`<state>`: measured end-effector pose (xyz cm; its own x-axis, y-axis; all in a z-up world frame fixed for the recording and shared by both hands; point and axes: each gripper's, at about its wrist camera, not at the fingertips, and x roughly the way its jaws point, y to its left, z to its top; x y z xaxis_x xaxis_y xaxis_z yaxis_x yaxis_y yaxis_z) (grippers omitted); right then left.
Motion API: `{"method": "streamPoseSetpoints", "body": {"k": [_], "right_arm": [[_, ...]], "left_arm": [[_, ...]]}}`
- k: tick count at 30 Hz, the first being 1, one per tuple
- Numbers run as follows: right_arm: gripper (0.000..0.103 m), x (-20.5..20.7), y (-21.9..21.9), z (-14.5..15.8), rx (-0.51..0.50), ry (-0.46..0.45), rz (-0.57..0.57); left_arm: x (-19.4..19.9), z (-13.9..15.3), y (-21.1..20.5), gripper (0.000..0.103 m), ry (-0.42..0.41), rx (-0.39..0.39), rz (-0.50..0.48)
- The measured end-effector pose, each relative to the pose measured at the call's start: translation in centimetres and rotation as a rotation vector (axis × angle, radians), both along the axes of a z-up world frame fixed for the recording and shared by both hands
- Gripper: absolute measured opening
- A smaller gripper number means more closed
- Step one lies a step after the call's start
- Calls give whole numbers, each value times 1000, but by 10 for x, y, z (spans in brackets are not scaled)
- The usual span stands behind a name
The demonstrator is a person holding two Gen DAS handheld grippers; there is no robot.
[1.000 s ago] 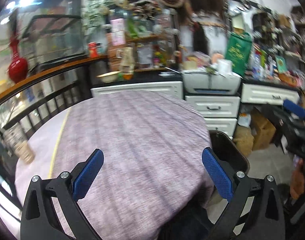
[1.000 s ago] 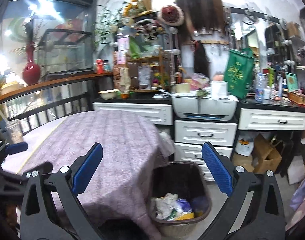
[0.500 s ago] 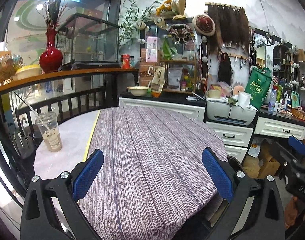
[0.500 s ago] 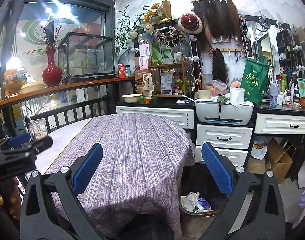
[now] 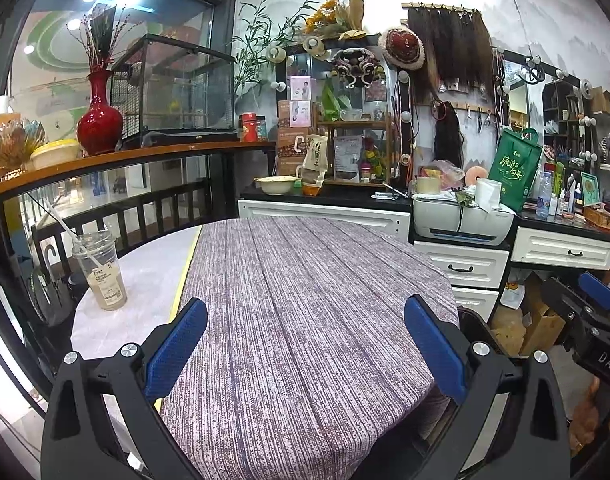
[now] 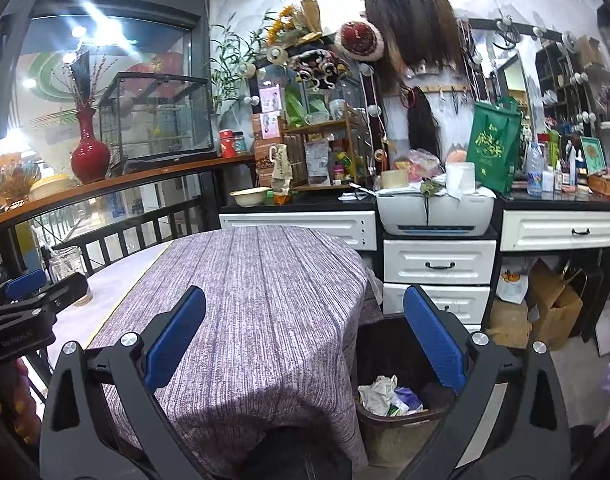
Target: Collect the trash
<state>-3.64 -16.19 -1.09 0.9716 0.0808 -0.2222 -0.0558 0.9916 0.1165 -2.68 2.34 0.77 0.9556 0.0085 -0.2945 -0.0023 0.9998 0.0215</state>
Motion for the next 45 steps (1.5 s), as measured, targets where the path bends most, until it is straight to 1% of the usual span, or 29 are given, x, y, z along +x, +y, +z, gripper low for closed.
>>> {"method": "streamPoseSetpoints", "body": {"k": [10, 45], "right_arm": [[97, 2, -1, -2, -5, 15, 8], [97, 2, 6, -3, -11, 20, 19]], "left_arm": [[3, -2, 4, 98, 18, 4, -5], [3, -1, 6, 98, 18, 6, -5]]}}
